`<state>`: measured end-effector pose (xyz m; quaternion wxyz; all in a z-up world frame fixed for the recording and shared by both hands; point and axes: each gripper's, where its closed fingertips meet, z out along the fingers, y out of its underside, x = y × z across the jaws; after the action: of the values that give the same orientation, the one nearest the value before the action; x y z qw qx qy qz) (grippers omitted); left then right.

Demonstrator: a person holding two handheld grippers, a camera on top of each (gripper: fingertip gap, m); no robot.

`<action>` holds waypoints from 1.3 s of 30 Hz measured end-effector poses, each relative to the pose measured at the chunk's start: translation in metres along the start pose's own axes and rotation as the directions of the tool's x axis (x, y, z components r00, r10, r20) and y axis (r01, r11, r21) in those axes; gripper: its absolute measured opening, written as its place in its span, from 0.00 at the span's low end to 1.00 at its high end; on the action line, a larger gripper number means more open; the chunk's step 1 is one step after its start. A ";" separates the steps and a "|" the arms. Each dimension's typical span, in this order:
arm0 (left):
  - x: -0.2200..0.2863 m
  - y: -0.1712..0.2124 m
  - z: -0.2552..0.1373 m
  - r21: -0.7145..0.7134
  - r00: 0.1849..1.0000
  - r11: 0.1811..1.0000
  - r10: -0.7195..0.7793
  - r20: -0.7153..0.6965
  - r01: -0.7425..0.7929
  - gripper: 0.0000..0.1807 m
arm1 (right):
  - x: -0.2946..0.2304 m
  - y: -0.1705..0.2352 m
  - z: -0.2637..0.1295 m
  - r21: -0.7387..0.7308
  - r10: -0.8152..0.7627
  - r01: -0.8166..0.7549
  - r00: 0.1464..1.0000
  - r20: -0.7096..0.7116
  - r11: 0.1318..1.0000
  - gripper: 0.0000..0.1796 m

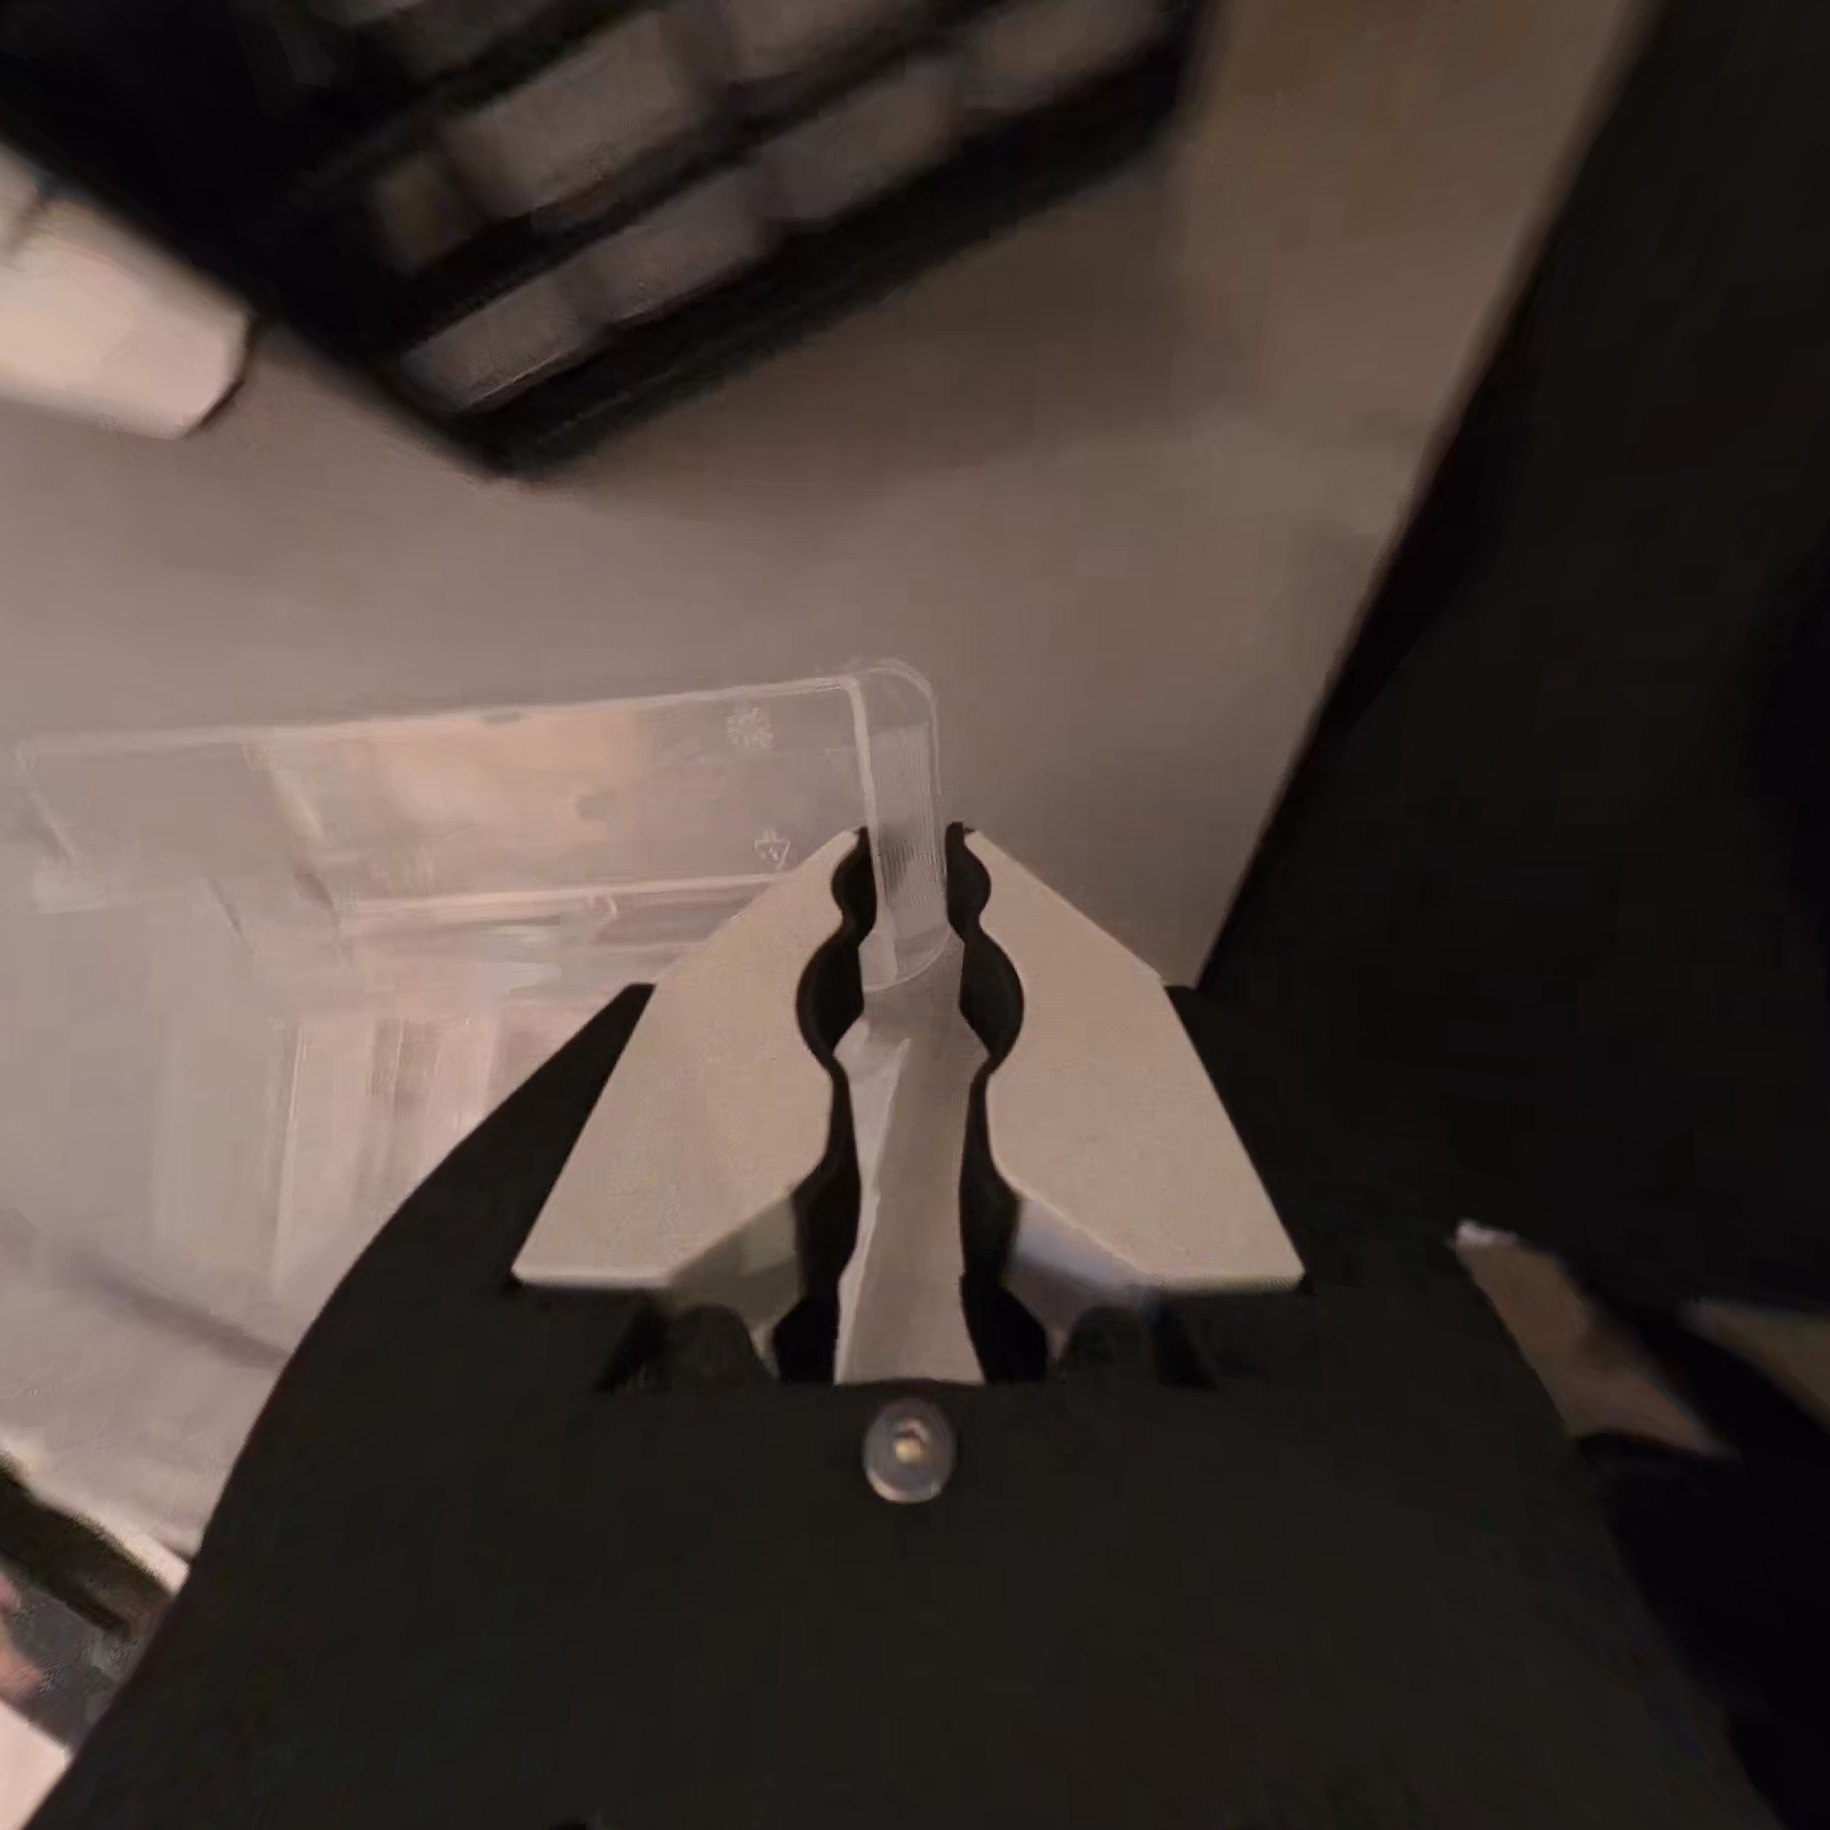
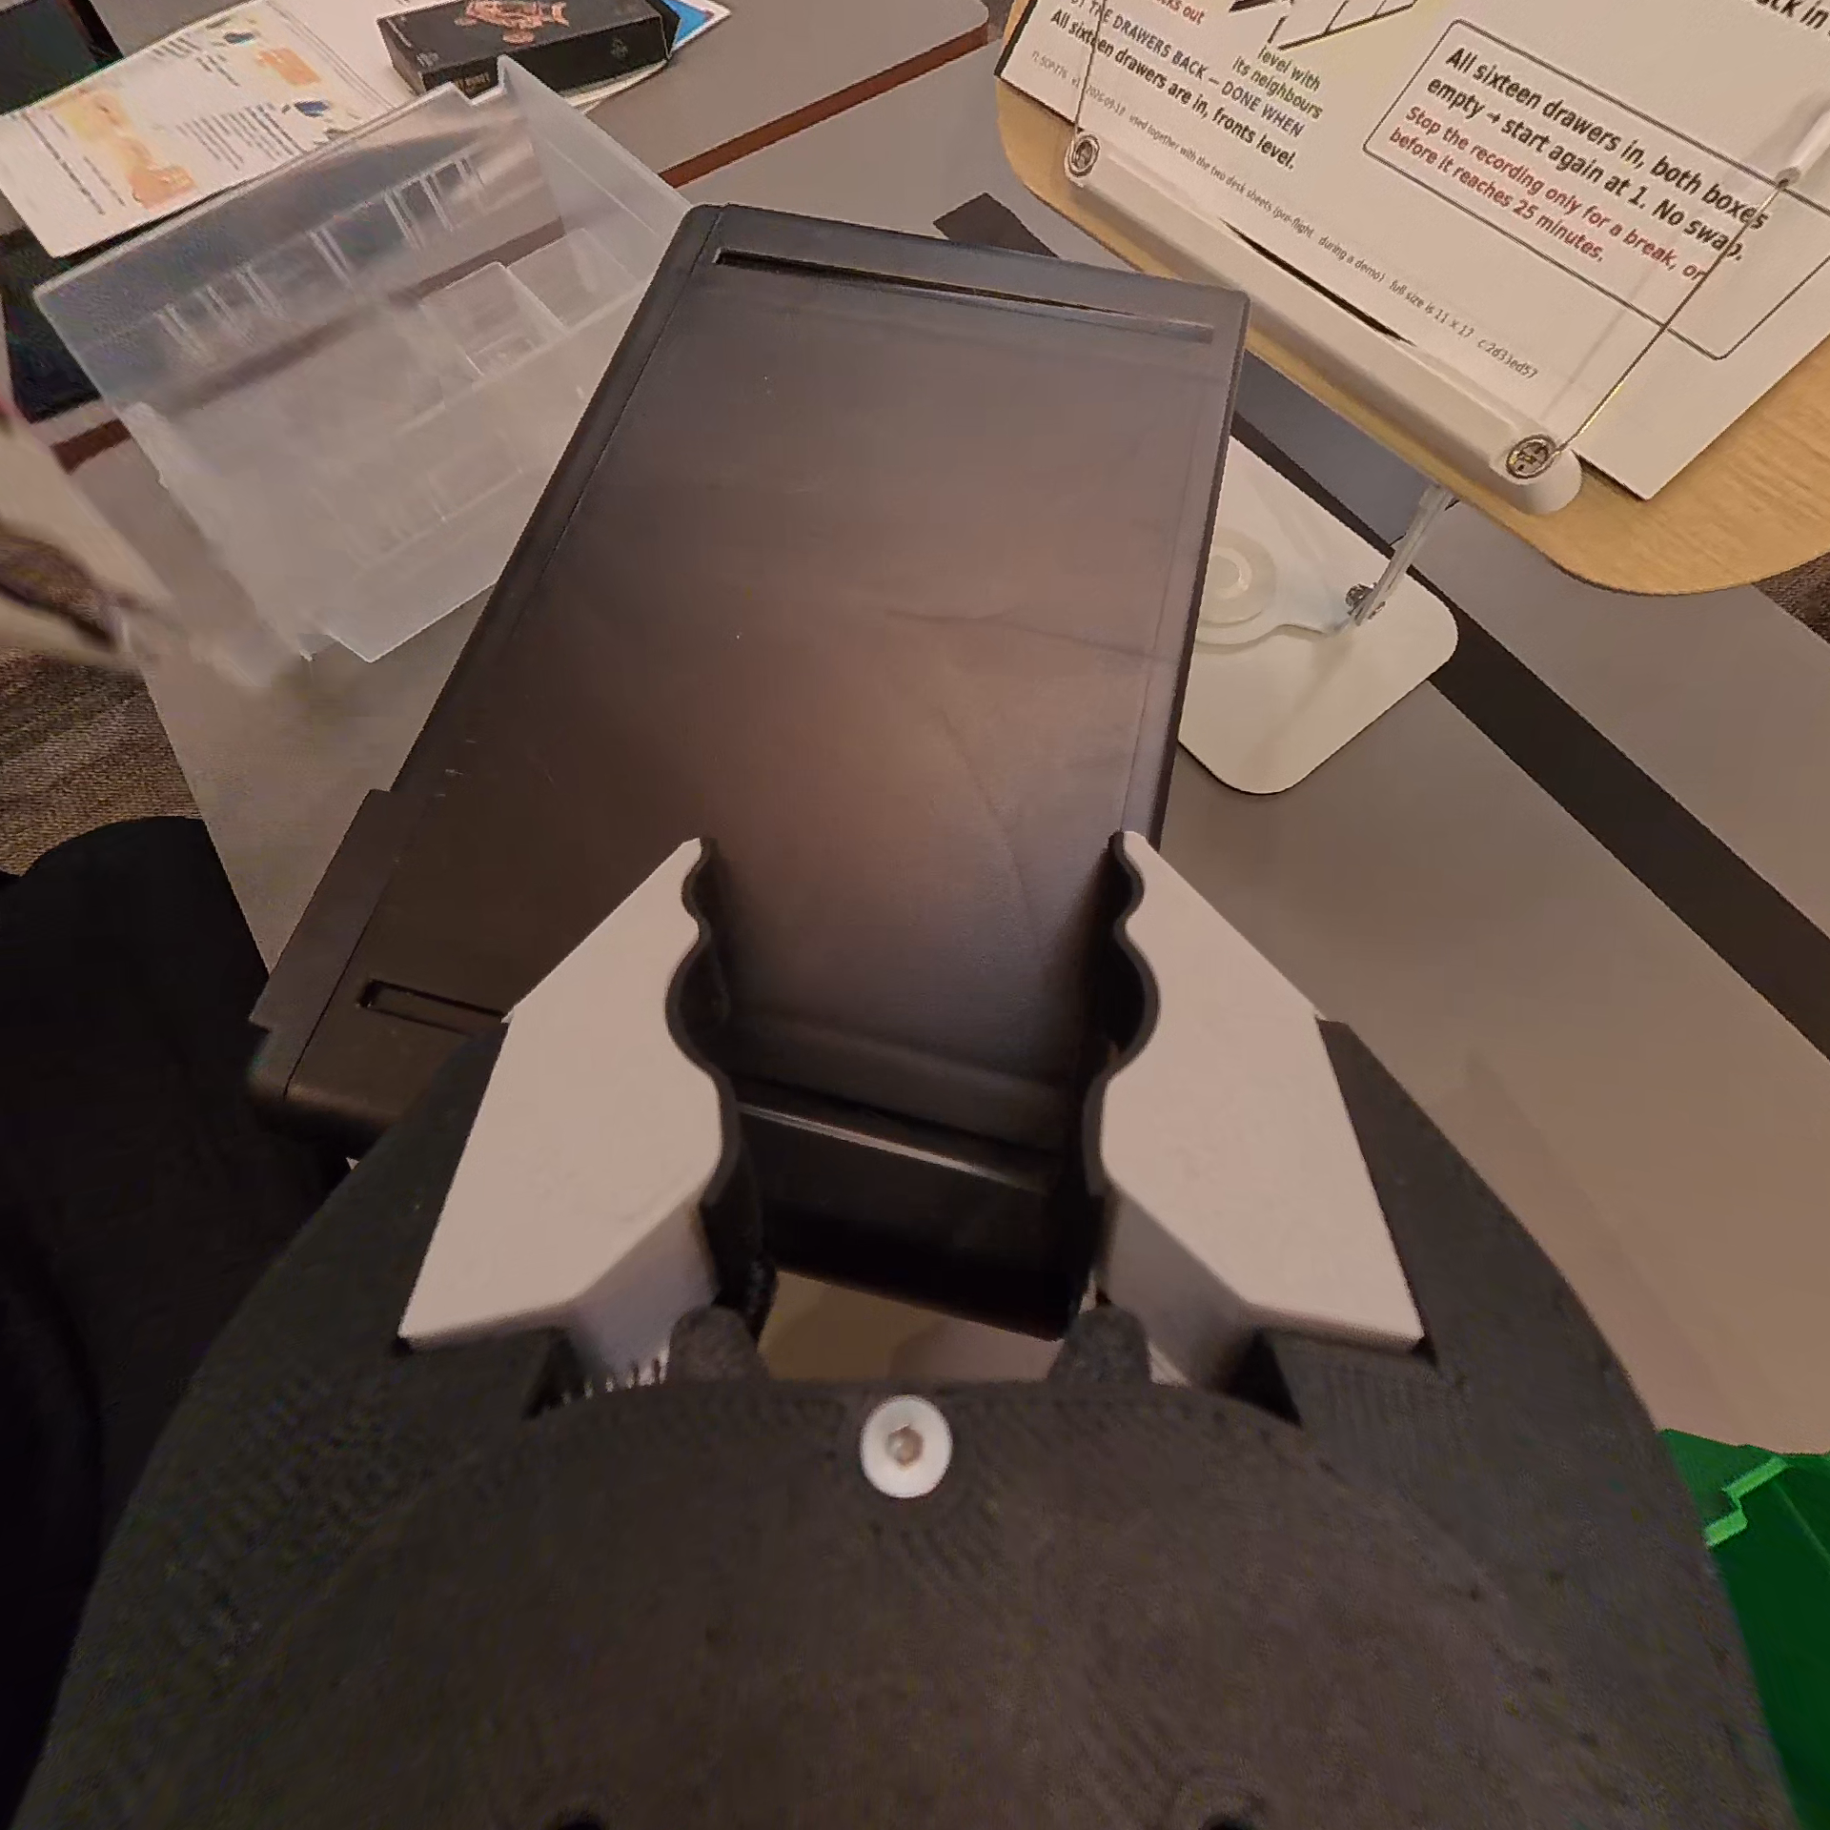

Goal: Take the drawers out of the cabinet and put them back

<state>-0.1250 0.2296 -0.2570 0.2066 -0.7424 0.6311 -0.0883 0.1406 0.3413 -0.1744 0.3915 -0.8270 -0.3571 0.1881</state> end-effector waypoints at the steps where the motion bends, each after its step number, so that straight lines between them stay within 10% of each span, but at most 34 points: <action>1: 0.019 -0.003 0.012 -0.037 0.995 0.994 0.098 -0.034 -0.099 0.06 | 0.000 0.000 0.000 0.000 0.001 -0.001 1.000 0.000 1.000 0.42; 14: 0.077 0.052 0.100 -0.253 0.942 0.912 0.282 -0.180 -0.322 0.14 | 0.002 0.000 -0.001 0.005 0.002 -0.002 1.000 0.008 1.000 0.40; 20: 0.058 0.031 0.077 -0.107 0.991 0.985 -0.129 0.045 0.133 0.49 | 0.002 0.000 -0.001 0.006 -0.002 0.002 1.000 0.009 1.000 0.40; 27: 0.072 0.031 0.115 -0.002 0.773 0.777 -0.627 0.095 0.630 0.73 | 0.002 -0.001 -0.001 0.022 0.006 -0.007 1.000 0.020 1.000 0.40; 32: 0.066 0.032 0.128 0.021 0.773 0.787 -0.610 0.173 0.616 0.43 | 0.002 -0.001 -0.001 0.031 0.014 -0.014 1.000 0.026 0.999 0.40; 39: 0.052 0.028 0.123 0.040 0.801 0.819 -0.569 0.188 0.572 0.41 | 0.002 -0.001 -0.001 0.028 0.009 -0.010 1.000 0.024 1.000 0.40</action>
<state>-0.0926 0.2001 -0.3863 0.2231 -0.9046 0.3566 -0.0688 0.1421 0.3423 -0.1730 0.3979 -0.8208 -0.3551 0.2046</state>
